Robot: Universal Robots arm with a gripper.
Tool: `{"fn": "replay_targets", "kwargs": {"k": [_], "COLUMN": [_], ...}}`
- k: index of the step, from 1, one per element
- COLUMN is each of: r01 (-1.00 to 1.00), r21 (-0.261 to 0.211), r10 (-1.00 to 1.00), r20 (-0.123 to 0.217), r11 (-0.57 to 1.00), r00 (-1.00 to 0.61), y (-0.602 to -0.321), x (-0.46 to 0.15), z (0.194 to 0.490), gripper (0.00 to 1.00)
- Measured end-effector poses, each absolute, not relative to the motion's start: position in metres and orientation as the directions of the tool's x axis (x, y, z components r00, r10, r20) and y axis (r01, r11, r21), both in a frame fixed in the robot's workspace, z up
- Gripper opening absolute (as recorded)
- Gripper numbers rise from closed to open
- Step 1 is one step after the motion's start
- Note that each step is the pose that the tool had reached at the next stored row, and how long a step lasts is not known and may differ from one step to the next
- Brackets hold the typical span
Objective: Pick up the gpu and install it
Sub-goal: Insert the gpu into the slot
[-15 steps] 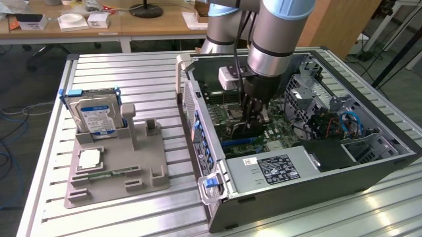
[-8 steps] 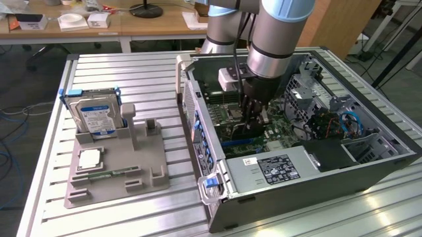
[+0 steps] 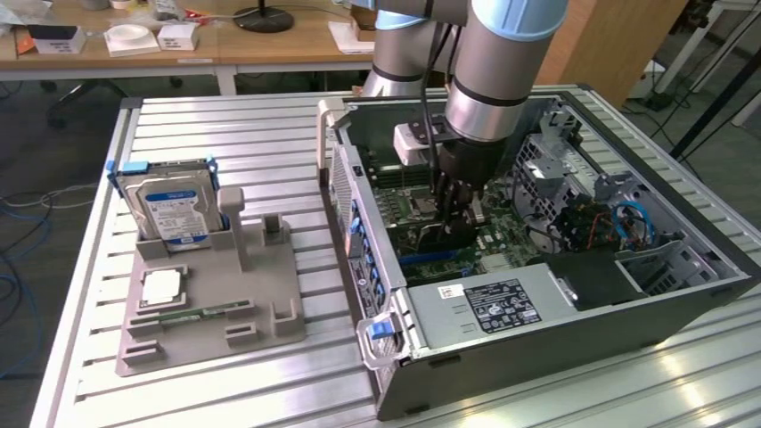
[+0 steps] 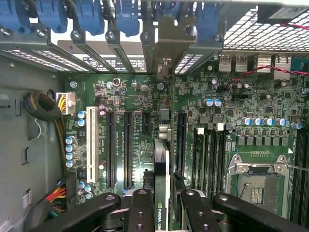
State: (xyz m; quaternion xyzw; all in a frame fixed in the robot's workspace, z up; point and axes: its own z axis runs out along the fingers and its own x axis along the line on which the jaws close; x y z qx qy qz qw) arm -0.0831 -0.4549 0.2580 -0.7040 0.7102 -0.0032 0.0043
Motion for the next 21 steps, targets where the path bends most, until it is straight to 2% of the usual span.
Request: {"fn": "replay_targets", "kwargs": {"k": [21], "r01": [-1.0], "r21": [-0.003], "r10": [-1.0], "r20": [0.0], "r11": [0.009], "r00": [-0.009], "y": [-0.4551], "x": [-0.0814], "z": [0.2563], "gripper": [0.26]}}
